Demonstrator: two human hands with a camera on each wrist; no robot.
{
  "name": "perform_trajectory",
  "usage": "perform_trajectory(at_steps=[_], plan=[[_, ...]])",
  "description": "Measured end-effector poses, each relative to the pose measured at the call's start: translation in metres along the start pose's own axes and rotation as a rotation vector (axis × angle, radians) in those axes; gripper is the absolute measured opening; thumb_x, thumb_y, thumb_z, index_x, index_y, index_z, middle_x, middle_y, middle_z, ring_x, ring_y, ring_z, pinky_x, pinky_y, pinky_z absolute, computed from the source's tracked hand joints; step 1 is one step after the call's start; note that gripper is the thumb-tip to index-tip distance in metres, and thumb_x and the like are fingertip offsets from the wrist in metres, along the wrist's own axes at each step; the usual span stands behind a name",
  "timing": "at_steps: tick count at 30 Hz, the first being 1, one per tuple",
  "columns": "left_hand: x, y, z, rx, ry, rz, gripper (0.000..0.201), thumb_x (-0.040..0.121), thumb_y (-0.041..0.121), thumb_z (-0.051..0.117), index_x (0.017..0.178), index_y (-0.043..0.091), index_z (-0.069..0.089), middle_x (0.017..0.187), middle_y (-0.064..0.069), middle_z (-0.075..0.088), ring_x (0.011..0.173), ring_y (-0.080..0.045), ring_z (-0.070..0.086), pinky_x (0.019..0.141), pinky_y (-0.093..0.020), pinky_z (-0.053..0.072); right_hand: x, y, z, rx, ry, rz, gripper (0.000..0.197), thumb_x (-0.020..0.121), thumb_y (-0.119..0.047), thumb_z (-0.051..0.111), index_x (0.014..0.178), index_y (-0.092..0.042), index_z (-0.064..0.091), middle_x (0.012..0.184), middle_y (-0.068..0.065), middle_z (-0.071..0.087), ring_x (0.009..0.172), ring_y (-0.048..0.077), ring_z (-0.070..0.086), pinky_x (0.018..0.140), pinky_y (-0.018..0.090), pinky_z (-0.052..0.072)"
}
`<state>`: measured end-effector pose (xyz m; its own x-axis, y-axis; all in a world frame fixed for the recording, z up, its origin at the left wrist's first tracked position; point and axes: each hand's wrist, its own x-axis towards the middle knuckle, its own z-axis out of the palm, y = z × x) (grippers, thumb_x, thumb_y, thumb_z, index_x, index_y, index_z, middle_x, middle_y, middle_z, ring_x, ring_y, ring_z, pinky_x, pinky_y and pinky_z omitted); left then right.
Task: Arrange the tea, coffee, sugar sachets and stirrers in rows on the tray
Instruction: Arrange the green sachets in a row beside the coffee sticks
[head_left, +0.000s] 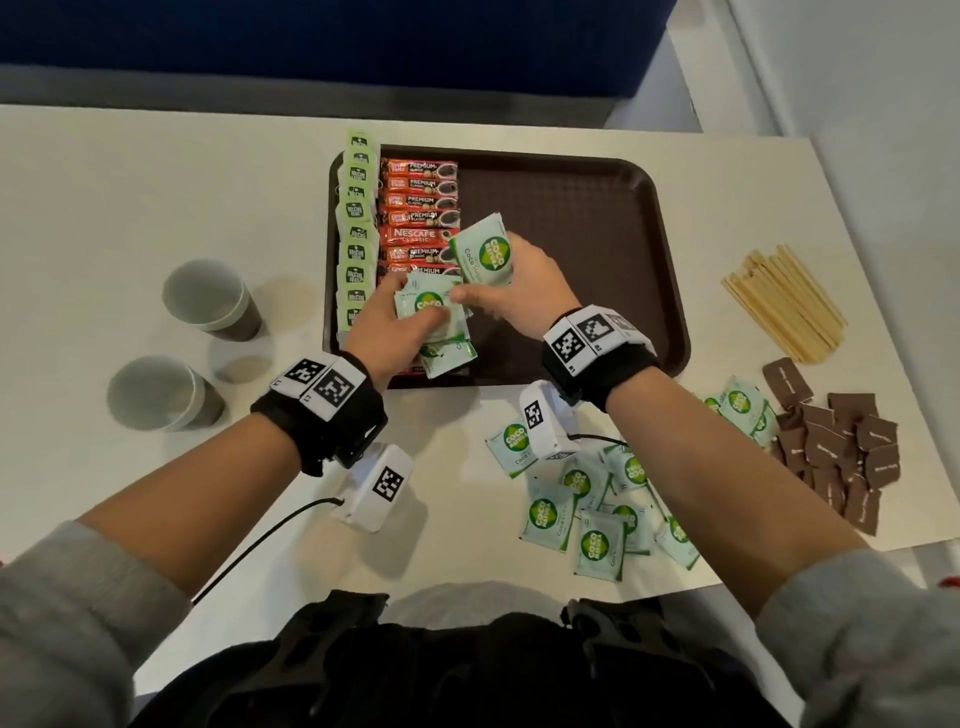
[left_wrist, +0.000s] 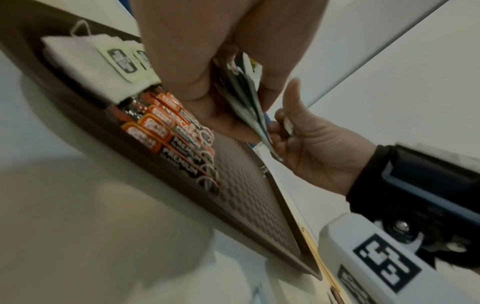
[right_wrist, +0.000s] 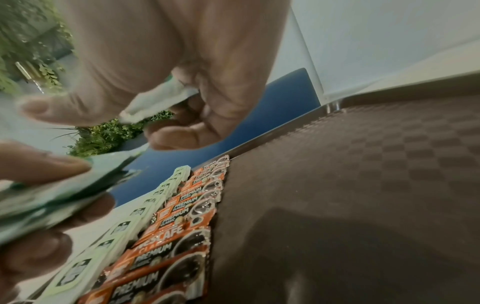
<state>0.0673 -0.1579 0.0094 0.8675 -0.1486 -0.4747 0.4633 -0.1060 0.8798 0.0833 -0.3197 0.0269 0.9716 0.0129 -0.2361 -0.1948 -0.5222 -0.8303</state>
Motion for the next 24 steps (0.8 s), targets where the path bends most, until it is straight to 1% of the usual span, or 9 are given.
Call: perform_trajectory(at_steps=[3,6,9,12,16,18,20,22,24], plan=[[0.011,0.002,-0.010,-0.023,0.055,0.020,0.035,0.087,0.012,0.061,0.119,0.022,0.050,0.114,-0.003,0.067,0.102,-0.021,0.066,0.093,-0.046,0.052,0.002,0.001,-0.001,-0.050,-0.113,-0.006,0.035,0.085,-0.029,0.067,0.110,-0.011,0.051,0.086,-0.004,0.063,0.060,0.008,0.058,0.051,0.017,0.049],[0.020,0.006,-0.016,-0.012,0.066,0.043,0.030,0.088,0.016,0.061,0.115,0.024,0.051,0.112,-0.001,0.068,0.100,-0.020,0.067,0.093,-0.046,0.052,0.007,0.003,-0.002,-0.088,-0.207,0.000,0.025,0.094,-0.025,0.054,0.111,-0.011,0.041,0.090,0.005,0.063,0.059,0.010,0.056,0.051,0.018,0.049],[0.027,0.011,-0.016,0.012,0.063,0.070,0.023,0.091,0.022,0.061,0.111,0.024,0.050,0.112,0.001,0.067,0.098,-0.017,0.067,0.091,-0.044,0.054,0.016,0.006,-0.004,-0.070,-0.263,0.053,0.018,0.098,-0.017,0.045,0.109,-0.012,0.032,0.078,0.005,0.055,0.056,0.012,0.051,0.048,0.020,0.045],[0.033,0.013,-0.013,0.046,0.046,0.105,0.025,0.091,0.023,0.062,0.113,0.020,0.050,0.110,-0.001,0.067,0.094,-0.012,0.066,0.089,-0.036,0.054,0.027,0.007,-0.010,-0.057,-0.324,0.071,0.016,0.098,-0.013,0.044,0.109,-0.013,0.032,0.074,0.003,0.052,0.057,0.013,0.048,0.049,0.023,0.044],[0.045,0.018,-0.009,0.103,0.056,0.130,0.025,0.087,0.023,0.067,0.108,0.021,0.053,0.107,0.001,0.067,0.096,-0.012,0.066,0.086,-0.030,0.054,0.041,0.006,-0.020,-0.142,-0.418,0.007,0.013,0.095,-0.015,0.052,0.103,-0.020,0.044,0.078,0.001,0.058,0.061,0.017,0.053,0.055,0.028,0.048],[0.051,0.022,-0.006,0.081,0.073,0.128,0.026,0.086,0.020,0.069,0.107,0.021,0.055,0.105,0.001,0.068,0.092,-0.010,0.067,0.081,-0.026,0.055,0.050,0.007,-0.024,-0.132,-0.400,-0.010,0.011,0.092,-0.017,0.058,0.093,-0.024,0.049,0.080,0.001,0.062,0.059,0.016,0.054,0.056,0.029,0.049],[0.058,0.027,-0.005,0.061,0.094,0.133,0.026,0.085,0.020,0.069,0.107,0.023,0.055,0.105,0.003,0.068,0.093,-0.010,0.067,0.082,-0.027,0.055,0.060,0.012,-0.027,-0.106,-0.321,-0.006,0.013,0.089,-0.022,0.064,0.084,-0.026,0.052,0.086,0.004,0.067,0.060,0.017,0.058,0.061,0.034,0.052],[0.066,0.029,-0.004,0.063,0.109,0.135,0.026,0.085,0.021,0.070,0.107,0.022,0.056,0.105,0.003,0.068,0.095,-0.012,0.068,0.086,-0.033,0.055,0.070,0.017,-0.029,-0.070,-0.230,0.011,0.015,0.083,-0.026,0.070,0.079,-0.027,0.055,0.093,0.010,0.070,0.071,0.023,0.065,0.071,0.040,0.057],[0.075,0.031,-0.003,0.094,0.139,0.124,0.026,0.085,0.023,0.070,0.107,0.021,0.055,0.107,0.001,0.068,0.098,-0.015,0.067,0.090,-0.037,0.054,0.081,0.022,-0.030,-0.015,-0.155,0.020,0.018,0.082,-0.023,0.072,0.077,-0.025,0.054,0.097,0.013,0.070,0.083,0.026,0.069,0.077,0.045,0.058]])
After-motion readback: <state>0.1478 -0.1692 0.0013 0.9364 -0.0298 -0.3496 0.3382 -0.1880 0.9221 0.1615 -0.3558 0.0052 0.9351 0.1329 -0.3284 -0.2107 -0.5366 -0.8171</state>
